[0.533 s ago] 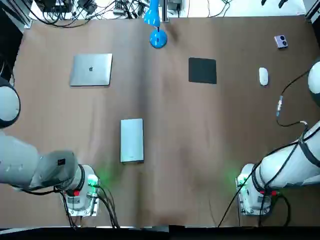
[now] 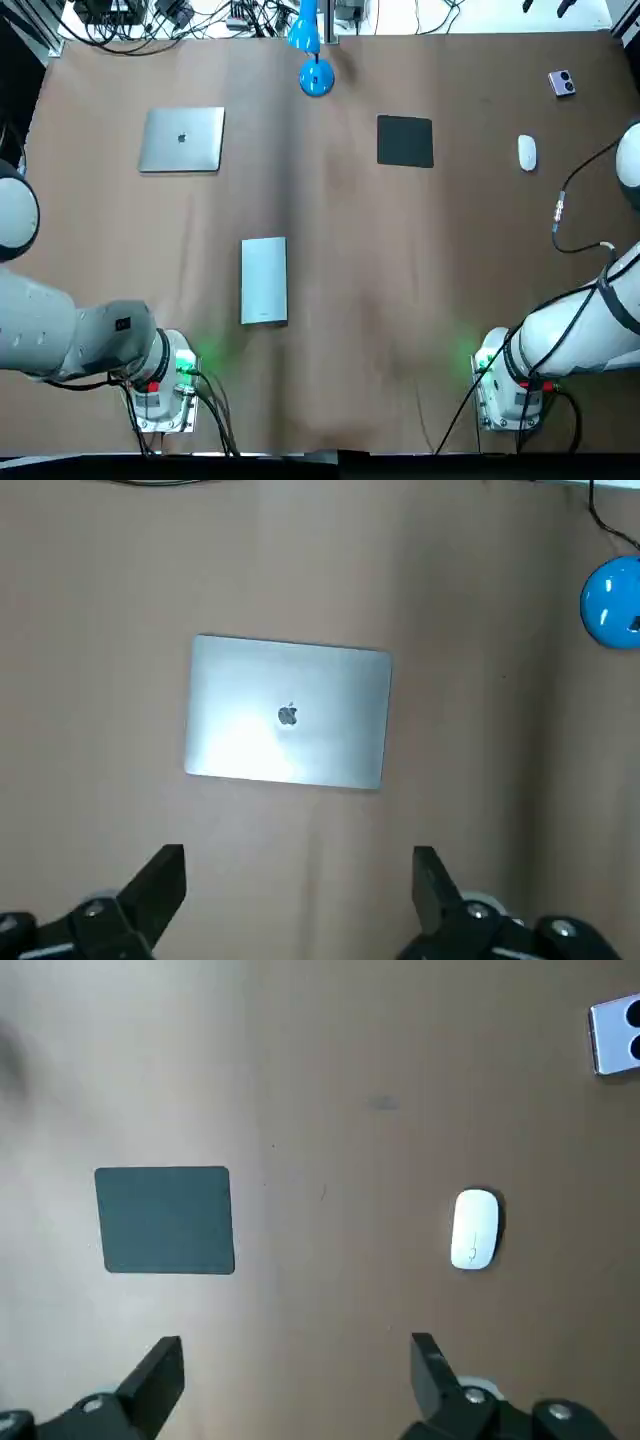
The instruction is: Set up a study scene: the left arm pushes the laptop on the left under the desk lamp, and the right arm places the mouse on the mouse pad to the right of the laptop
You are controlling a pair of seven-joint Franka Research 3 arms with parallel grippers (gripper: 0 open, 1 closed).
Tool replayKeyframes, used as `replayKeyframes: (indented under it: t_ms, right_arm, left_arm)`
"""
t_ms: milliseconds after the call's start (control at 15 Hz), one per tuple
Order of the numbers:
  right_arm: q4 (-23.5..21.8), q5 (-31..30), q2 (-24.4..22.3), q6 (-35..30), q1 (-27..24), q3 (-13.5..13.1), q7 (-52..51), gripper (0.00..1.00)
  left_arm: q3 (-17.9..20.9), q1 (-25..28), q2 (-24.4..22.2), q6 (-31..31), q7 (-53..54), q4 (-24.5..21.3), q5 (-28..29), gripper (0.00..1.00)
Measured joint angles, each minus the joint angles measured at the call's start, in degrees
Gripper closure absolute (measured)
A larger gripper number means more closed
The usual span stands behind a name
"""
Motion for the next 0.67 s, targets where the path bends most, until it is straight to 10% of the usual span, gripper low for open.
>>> replayKeyframes:
  t_ms: [667]
  right_arm:
    - [0.0,0.0,-0.09,-0.8,-0.1,-0.12,-0.04,0.0]
  left_arm:
    - [0.02,0.15,0.0,-0.97,-0.36,0.0,0.0,0.0]
